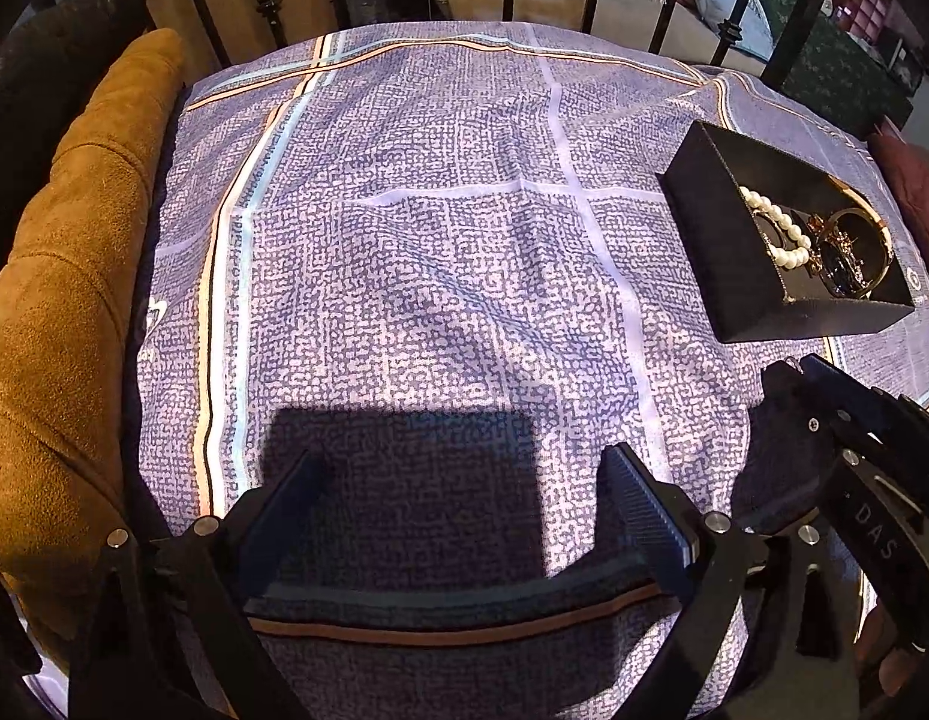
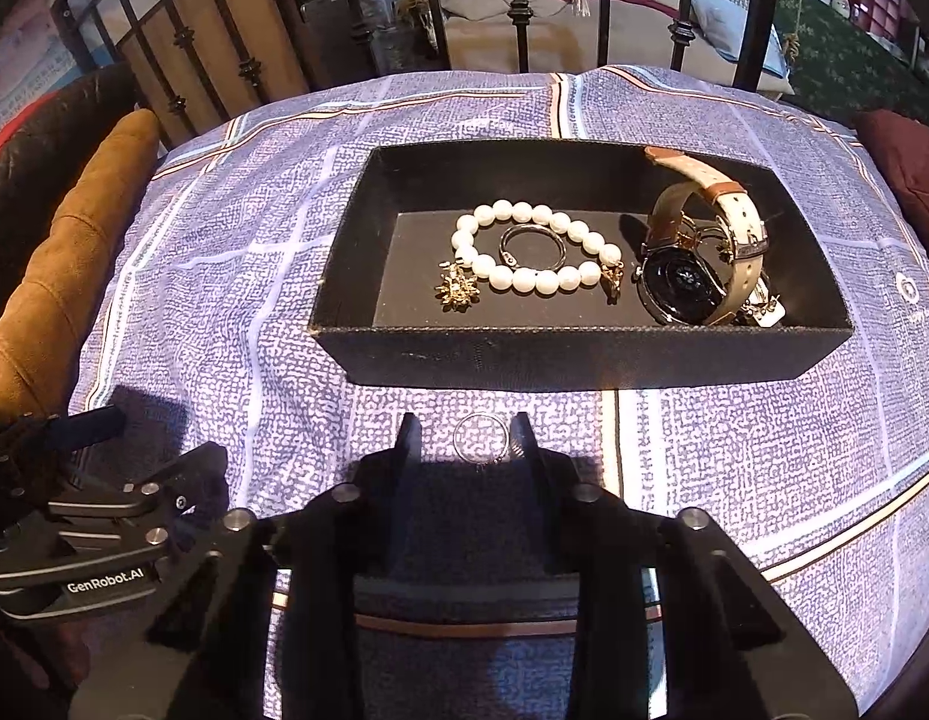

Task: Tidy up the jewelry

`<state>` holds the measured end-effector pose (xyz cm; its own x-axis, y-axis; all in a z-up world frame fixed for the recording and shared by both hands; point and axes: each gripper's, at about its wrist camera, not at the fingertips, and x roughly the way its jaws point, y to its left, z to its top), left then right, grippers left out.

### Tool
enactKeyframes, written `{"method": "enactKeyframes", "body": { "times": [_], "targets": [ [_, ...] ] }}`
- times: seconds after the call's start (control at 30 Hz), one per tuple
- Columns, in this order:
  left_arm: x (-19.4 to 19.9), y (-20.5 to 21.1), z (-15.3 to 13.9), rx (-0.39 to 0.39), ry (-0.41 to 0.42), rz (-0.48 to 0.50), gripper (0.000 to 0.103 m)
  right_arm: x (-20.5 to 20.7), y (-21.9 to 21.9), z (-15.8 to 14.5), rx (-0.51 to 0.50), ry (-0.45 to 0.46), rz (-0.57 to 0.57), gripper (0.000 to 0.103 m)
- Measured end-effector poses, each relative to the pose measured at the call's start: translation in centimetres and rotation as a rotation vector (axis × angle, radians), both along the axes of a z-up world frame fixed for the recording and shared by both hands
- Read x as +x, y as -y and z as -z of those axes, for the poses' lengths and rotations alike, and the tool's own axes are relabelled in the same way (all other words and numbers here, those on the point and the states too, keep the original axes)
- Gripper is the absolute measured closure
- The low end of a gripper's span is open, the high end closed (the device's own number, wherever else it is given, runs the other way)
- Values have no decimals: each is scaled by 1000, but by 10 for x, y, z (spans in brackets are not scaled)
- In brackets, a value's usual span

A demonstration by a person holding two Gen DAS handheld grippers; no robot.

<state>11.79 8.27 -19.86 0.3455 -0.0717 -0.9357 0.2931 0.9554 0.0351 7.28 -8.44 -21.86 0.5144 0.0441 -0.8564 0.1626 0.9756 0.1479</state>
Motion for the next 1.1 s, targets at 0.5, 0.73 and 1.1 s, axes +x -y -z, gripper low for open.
{"method": "enactKeyframes", "body": {
  "times": [0.5, 0.73, 1.1],
  "targets": [
    [3, -5, -17, -58, -36, 30, 98, -13, 3, -14, 26, -4, -33, 83],
    [-4, -8, -42, -93, -20, -37, 103, -20, 11, -33, 53, 24, -38, 83],
    [-10, 33, -84, -146, 16, -27, 103, -30, 42, -69, 71, 95, -24, 83]
  ]
}}
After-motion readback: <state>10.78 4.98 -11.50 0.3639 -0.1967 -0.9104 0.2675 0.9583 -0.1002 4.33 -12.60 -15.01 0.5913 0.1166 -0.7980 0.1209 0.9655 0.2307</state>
